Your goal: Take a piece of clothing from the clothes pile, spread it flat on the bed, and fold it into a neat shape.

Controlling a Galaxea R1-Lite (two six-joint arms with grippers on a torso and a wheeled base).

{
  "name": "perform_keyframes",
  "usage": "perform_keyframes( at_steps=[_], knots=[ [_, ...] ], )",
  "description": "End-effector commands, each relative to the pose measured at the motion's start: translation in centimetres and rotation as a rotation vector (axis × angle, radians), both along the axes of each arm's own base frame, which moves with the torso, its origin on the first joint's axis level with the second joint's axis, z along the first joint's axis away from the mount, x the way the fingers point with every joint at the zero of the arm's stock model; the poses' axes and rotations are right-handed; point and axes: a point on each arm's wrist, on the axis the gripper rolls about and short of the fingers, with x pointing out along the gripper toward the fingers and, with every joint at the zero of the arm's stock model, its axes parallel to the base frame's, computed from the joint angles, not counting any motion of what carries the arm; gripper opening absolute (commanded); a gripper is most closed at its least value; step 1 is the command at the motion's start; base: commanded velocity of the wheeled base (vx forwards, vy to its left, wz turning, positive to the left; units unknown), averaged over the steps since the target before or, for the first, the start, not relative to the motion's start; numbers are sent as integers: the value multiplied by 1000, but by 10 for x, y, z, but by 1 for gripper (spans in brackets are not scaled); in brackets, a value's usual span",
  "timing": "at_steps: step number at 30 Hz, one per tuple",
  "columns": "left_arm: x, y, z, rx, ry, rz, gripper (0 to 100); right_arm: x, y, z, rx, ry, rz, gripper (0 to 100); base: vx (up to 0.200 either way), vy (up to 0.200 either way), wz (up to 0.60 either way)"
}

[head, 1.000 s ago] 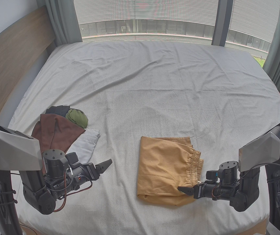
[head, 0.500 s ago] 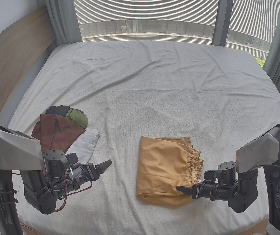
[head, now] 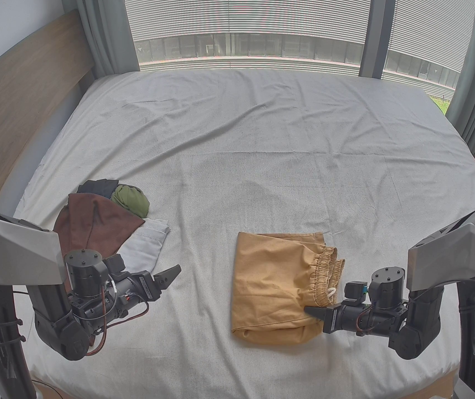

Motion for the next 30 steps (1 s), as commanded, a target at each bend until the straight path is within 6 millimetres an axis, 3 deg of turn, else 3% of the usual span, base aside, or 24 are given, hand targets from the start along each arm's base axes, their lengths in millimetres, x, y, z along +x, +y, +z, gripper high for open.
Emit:
perform_keyframes(
  at_steps=[1, 13, 30],
  knots=[
    [2, 6, 5, 34, -34, 20, 100, 3, 2, 21, 40, -63, 6, 0, 0, 0, 0],
    [3, 8, 7, 40, -49, 21, 100, 7, 20, 67, 177, -174, 91, 0, 0, 0, 0],
    [3, 7, 5, 33, -38, 15, 100, 30, 33, 110, 241, -295, 109, 0, 0, 0, 0]
  ],
)
